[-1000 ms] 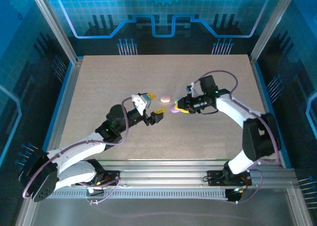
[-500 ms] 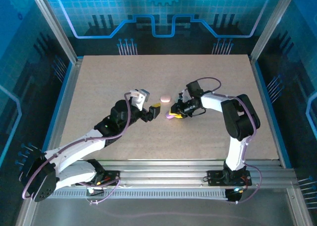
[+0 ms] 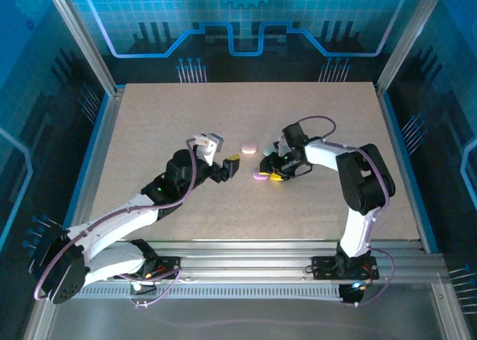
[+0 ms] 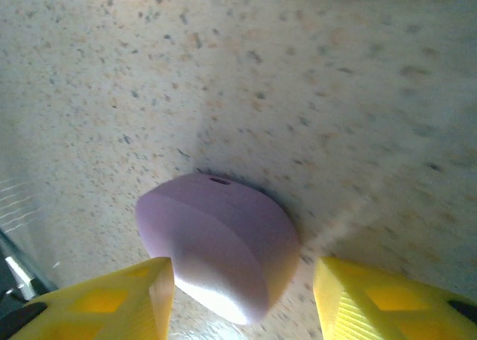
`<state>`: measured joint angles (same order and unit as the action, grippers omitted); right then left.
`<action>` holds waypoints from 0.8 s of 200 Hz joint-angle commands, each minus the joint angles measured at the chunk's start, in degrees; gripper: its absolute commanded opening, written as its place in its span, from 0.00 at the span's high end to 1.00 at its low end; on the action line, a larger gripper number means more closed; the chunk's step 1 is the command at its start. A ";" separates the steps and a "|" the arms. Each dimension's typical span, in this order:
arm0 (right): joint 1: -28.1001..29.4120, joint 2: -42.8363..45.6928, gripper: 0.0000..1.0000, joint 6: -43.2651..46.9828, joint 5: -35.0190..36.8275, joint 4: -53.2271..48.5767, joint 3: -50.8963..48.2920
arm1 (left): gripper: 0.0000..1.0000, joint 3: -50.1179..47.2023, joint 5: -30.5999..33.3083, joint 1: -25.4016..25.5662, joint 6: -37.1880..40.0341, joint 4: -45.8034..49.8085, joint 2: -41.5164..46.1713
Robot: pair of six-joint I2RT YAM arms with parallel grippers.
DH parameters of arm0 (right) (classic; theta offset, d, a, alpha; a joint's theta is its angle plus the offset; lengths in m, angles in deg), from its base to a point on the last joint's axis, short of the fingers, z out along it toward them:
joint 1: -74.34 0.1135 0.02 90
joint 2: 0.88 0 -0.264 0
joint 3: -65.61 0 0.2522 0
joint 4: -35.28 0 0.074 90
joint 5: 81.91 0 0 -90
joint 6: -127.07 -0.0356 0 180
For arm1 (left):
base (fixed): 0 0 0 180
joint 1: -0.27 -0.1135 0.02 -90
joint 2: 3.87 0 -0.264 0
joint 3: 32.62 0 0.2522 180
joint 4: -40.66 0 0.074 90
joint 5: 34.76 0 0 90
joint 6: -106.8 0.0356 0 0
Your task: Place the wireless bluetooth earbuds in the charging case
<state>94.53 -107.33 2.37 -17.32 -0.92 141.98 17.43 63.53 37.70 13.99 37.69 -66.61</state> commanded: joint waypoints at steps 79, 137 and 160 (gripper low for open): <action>-5.71 36.70 0.30 19.57 58.95 0.44 -7.87 | 0.01 -1.97 11.74 -19.47 -3.84 5.38 0.39; -16.77 29.75 0.22 35.21 44.98 31.91 -25.76 | 0.01 -6.08 20.08 -28.51 0.45 0.03 -4.33; -17.45 27.86 0.22 36.18 31.01 44.53 -30.07 | 0.01 -9.79 16.90 -30.20 1.25 -10.17 -8.87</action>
<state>77.85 -78.79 34.70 27.36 24.21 114.27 11.44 81.02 9.22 13.18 37.78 -71.61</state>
